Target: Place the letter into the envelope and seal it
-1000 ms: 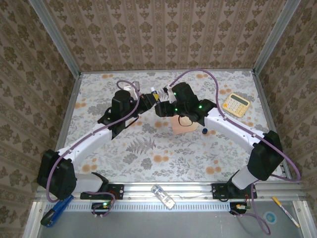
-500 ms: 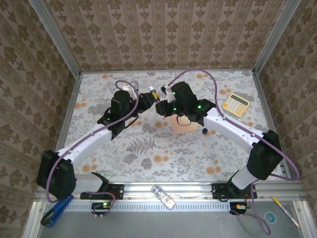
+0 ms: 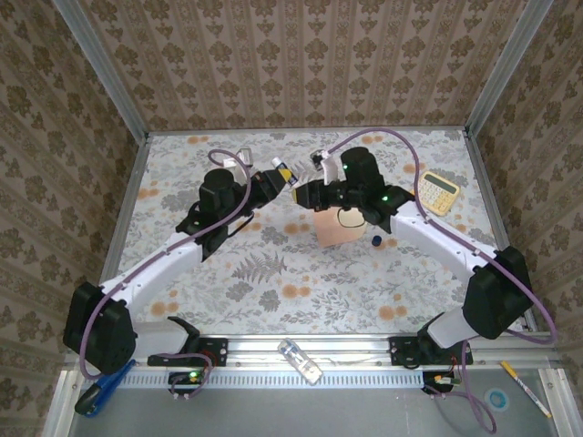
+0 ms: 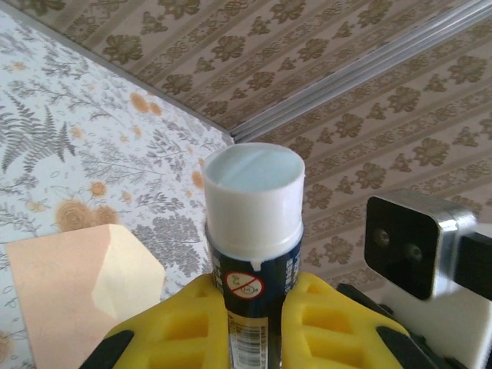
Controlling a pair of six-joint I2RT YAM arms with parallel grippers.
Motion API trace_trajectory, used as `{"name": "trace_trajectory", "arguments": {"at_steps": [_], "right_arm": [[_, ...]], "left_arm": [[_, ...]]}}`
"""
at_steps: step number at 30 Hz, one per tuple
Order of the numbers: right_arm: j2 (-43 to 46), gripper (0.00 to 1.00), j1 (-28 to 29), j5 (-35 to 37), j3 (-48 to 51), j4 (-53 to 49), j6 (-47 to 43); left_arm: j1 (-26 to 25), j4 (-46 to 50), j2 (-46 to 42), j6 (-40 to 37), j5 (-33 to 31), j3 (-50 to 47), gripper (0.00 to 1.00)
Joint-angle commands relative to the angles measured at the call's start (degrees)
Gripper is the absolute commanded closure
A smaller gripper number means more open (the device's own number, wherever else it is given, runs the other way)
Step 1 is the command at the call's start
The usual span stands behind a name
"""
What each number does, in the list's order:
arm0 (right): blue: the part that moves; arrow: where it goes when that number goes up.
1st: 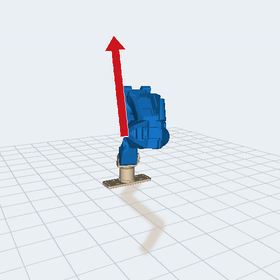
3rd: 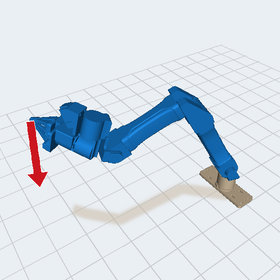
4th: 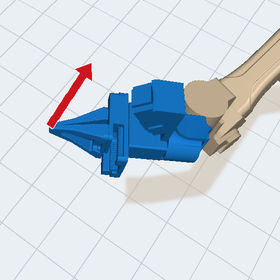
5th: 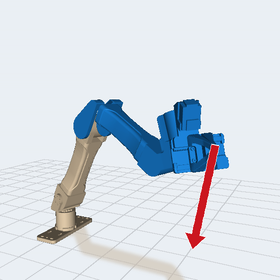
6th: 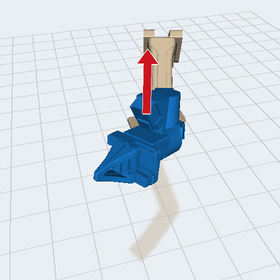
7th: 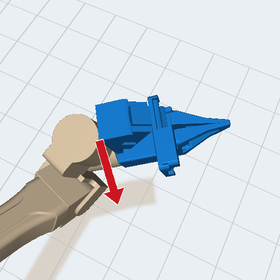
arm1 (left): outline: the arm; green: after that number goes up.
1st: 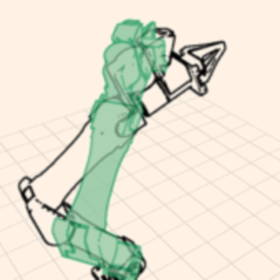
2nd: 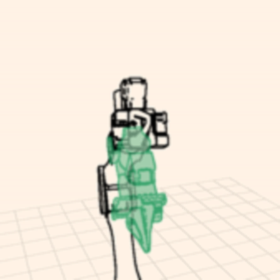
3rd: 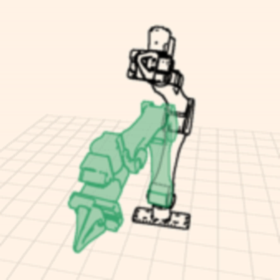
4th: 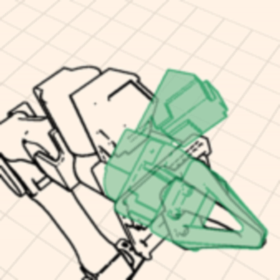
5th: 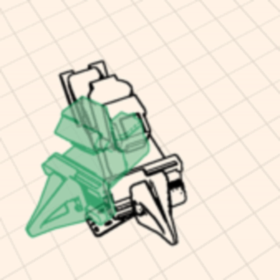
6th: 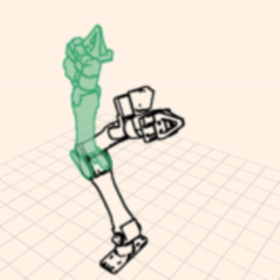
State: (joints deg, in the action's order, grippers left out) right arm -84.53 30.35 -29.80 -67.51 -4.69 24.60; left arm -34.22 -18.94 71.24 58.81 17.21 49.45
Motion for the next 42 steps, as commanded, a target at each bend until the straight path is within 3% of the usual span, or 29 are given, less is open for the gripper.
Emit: {"name": "trace_trajectory", "arguments": {"at_steps": [1, 6, 9, 13, 15, 19, 24, 32, 42], "right_arm": [[1.8, 0.76, -4.5, -9.4, 1.7, 6.4, 3.7], [1.3, 0.74, -7.5, -22.1, 2.9, 13.6, 8.5], [1.2, 0.73, -7.8, -23.8, 2.2, 12.0, 7.6], [2.2, 0.64, -7.7, -21.1, 1.4, 6.1, 3.4], [3.3, 0.51, -7.7, -17.0, 0.5, -0.3, -1.1], [4.4, 0.44, -7.7, -11.7, -1.4, -9.1, -7.2], [4.4, 0.43, -6.6, -11.5, -2.7, -10.5, -8.7], [2.8, 0.42, -3.4, -9.8, -6.5, -12.5, -11.0], [0.9, 0.42, -0.4, -6.4, -10.5, -15.9, -15.0]], "left_arm": [[-0.1, -2.3, -2.4, 0.5, 3.0, 0.0, 0.97], [-0.1, -2.5, -2.3, -0.2, 5.5, 0.8, 0.97], [-0.1, -1.9, -2.4, -1.1, 6.0, 1.2, 0.97], [0.5, -1.6, -2.9, -1.9, 6.1, 1.3, 0.97], [1.3, -1.7, -3.2, -2.2, 6.7, 1.6, 0.97], [3.0, -1.7, -3.6, -3.5, 8.7, 2.0, 0.97], [4.5, -3.5, -2.2, -4.1, 13.9, 3.1, 0.96], [6.7, -5.8, 0.7, -7.3, 27.9, 6.1, 0.96], [6.8, -1.3, 1.5, -11.1, 31.6, 9.0, 0.96]]}}
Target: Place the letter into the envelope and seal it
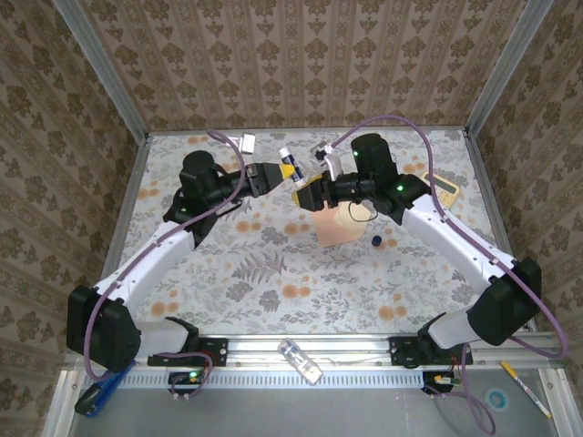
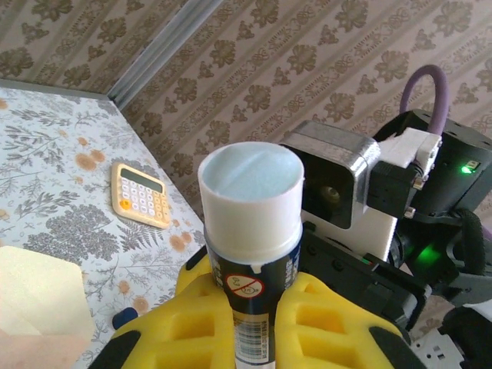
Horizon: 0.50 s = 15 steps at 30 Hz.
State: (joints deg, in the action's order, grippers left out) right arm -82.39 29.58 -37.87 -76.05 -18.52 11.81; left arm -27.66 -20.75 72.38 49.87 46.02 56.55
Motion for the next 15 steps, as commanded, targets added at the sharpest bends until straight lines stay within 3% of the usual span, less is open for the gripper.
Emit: {"name": "trace_trajectory", "arguments": {"at_steps": [1, 15], "right_arm": [[-1.3, 0.42, 0.5, 1.6, -2.2, -2.0, -2.2], [-1.7, 0.59, 0.8, 0.7, -2.0, 0.5, -1.1]], "left_arm": [[0.3, 0.4, 0.4, -2.1, 2.8, 1.8, 0.96], [0.2, -1.8, 0.7, -0.6, 3.2, 0.3, 0.96]]}}
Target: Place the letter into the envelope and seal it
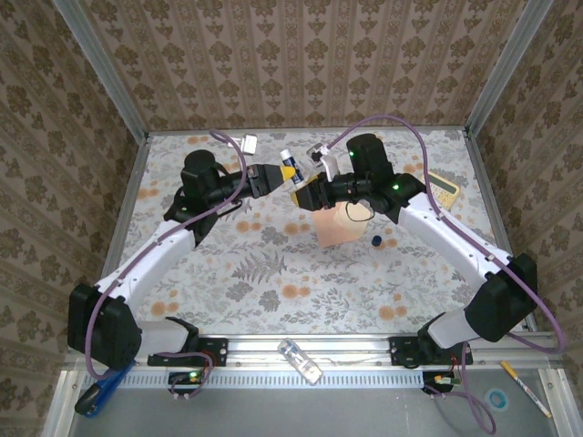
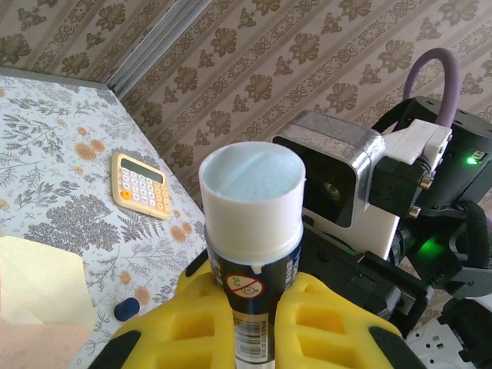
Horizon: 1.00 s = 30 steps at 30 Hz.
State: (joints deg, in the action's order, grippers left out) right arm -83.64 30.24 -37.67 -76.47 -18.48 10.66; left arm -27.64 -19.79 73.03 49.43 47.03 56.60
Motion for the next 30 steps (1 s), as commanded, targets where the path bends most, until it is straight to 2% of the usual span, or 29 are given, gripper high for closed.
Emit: {"name": "trace_trajectory", "arguments": {"at_steps": [1, 9, 18, 30], "right_arm": [[-0.3, 0.61, 0.1, 0.4, -1.6, 0.6, 0.2], [-0.4, 0.75, 0.0, -4.1, -1.5, 2.1, 1.5], [0.3, 0.76, -1.2, -13.4, -0.2, 7.0, 5.1], [-0.8, 0.75, -2.5, -23.5, 3.3, 23.2, 17.7]], "left_arm": [[0.2, -2.7, 0.0, -0.1, 2.2, 0.2, 0.96], [0.2, -3.2, -0.3, -0.2, 3.6, -0.4, 0.96], [0.1, -4.5, -0.4, 0.3, 6.9, -0.3, 0.95], [0.1, -10.2, -0.2, 4.0, 8.1, -1.3, 0.95]]}}
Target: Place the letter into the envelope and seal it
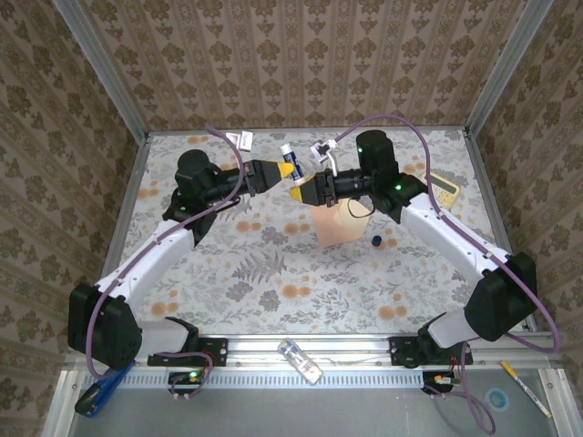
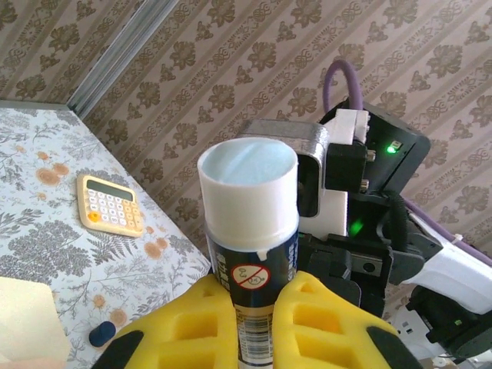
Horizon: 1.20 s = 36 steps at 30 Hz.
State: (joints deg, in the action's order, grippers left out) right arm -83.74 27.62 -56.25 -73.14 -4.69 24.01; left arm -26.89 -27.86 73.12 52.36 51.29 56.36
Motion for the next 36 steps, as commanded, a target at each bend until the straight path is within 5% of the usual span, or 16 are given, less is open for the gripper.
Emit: {"name": "trace_trajectory", "arguments": {"at_steps": [1, 13, 27, 36], "right_arm": [[-0.8, 0.75, 0.1, -5.3, 0.0, 10.1, 5.0], [-1.1, 0.76, 0.2, -3.5, -0.8, 5.0, 2.4], [-1.5, 0.76, 1.2, -2.4, -2.0, 1.0, 0.0], [-2.4, 0.77, 1.6, -2.5, -2.2, 0.4, -0.1]], "left_arm": [[-0.6, -2.6, -0.2, 1.4, 3.9, -1.2, 0.95], [-0.8, -3.9, 0.6, 2.1, 3.8, -1.6, 0.92], [-1.2, -3.9, 1.2, 1.9, 3.5, -0.9, 0.59], [-1.2, -3.9, 1.3, 1.6, 3.3, -0.5, 0.70]]}}
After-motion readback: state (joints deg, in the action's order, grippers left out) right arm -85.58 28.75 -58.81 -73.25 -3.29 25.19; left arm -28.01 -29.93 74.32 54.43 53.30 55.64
